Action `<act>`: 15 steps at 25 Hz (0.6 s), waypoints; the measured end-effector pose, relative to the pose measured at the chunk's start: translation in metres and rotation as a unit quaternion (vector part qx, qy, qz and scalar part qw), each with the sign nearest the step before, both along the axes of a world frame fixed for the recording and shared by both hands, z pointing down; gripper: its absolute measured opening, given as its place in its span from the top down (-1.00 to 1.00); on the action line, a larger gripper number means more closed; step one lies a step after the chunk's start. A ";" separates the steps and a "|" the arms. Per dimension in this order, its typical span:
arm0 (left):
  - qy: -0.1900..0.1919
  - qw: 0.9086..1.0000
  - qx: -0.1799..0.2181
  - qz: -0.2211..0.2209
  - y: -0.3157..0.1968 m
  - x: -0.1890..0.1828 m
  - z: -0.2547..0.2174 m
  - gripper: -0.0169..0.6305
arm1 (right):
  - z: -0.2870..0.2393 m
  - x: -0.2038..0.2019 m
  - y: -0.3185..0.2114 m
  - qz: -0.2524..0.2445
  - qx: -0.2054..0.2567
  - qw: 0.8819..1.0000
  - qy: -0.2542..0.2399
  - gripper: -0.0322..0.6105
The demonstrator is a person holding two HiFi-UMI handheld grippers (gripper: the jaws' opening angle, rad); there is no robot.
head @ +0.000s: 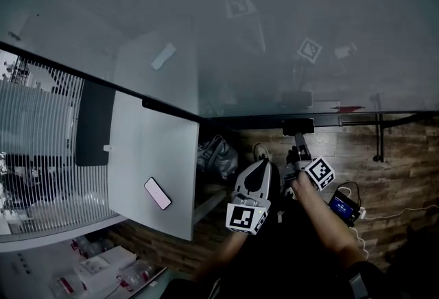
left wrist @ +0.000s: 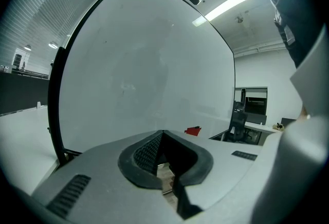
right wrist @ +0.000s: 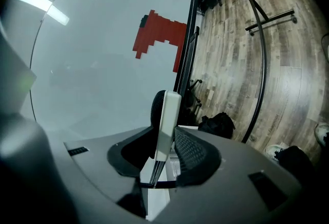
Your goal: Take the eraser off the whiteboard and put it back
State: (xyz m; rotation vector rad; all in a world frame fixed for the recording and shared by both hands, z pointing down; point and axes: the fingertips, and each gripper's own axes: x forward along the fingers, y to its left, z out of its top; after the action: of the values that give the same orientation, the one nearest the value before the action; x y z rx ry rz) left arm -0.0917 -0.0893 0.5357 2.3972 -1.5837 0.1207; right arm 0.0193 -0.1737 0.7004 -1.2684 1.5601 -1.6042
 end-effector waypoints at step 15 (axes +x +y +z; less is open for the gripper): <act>0.011 1.000 -0.006 -0.002 -0.006 -0.004 0.003 0.93 | 0.005 -0.003 -0.012 0.004 0.002 1.000 -0.009 0.48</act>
State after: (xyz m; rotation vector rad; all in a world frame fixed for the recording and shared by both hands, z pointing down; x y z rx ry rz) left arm -0.0958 -0.0954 0.5391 2.3770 -1.5734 0.1022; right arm 0.0164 -0.1861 0.7057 -1.2534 1.5443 -1.6036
